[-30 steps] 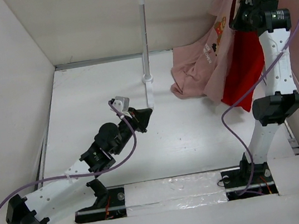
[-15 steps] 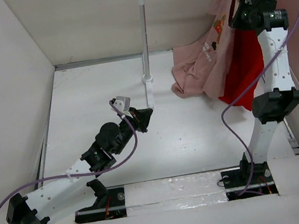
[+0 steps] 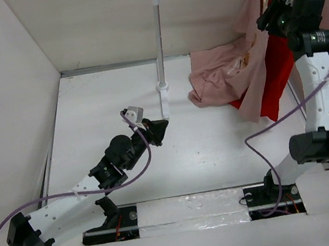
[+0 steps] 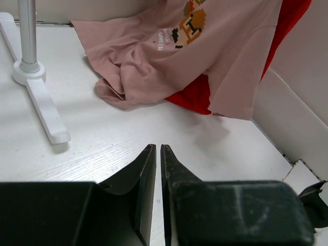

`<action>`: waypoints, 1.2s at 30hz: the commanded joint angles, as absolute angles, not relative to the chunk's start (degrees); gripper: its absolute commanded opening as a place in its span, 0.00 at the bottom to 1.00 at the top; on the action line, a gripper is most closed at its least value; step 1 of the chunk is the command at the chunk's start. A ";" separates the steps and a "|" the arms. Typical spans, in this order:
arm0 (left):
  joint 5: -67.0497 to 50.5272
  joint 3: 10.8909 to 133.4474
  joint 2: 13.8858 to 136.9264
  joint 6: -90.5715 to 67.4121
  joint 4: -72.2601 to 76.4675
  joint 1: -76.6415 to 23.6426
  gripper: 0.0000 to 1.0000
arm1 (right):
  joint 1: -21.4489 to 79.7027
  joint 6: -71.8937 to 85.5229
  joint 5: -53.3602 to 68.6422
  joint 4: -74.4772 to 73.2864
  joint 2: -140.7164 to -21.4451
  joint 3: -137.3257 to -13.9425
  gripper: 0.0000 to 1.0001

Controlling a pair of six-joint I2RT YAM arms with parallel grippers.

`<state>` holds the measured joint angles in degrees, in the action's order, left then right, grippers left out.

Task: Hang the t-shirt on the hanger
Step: Place the T-shirt at the clothesline, then reset both arms

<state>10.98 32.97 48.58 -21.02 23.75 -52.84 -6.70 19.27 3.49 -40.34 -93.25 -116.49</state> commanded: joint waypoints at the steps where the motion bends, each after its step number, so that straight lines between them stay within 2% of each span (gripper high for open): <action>1: 11.16 32.17 46.41 -20.57 26.63 -53.00 0.06 | -7.12 22.05 1.15 -29.81 -83.71 -111.64 0.61; 8: 11.95 31.99 45.62 -20.30 26.54 -53.00 0.07 | -7.12 27.06 -4.65 -17.33 -65.35 -92.92 0.64; 11: 13.27 31.99 45.00 -20.30 26.02 -53.00 0.09 | -6.42 30.05 -1.17 -9.69 -57.42 -81.51 0.60; 12: 13.71 31.91 44.91 -20.30 25.67 -53.00 0.12 | -6.42 30.93 -0.53 -4.88 -52.00 -78.34 0.36; 13: 14.06 31.90 44.91 -20.30 25.14 -53.00 0.14 | -5.63 32.59 2.61 -2.75 -49.51 -75.44 0.19; 14: 14.41 31.90 44.30 -20.39 25.05 -53.00 0.16 | -5.10 33.39 7.16 -1.16 -47.39 -70.97 0.04; 15: 14.50 31.56 44.04 -20.39 25.22 -53.00 0.22 | -4.05 34.18 9.99 1.12 -44.33 -69.36 0.00; 20: 14.94 30.24 42.02 -20.48 26.28 -53.00 0.39 | 2.97 33.67 28.43 0.79 -39.30 -63.03 0.00; 23: 15.90 29.36 41.05 -20.56 27.24 -53.00 0.48 | 11.23 32.08 33.91 0.53 -35.35 -57.06 0.00; 26: 16.87 27.43 40.78 -21.35 29.87 -53.00 0.55 | 18.61 34.00 34.01 2.54 -29.65 -47.23 0.03; 33: 16.43 26.02 41.75 -20.48 32.96 -53.00 0.56 | 34.08 38.32 22.52 8.43 -22.07 -25.33 0.27; 36: 18.72 25.66 42.18 -19.95 32.78 -53.00 0.56 | 41.97 38.58 15.40 9.40 -22.06 -20.23 0.26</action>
<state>16.43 26.00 42.24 -20.80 28.53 -52.84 36.42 37.28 22.96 3.60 -22.83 -22.26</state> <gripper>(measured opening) 0.553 0.263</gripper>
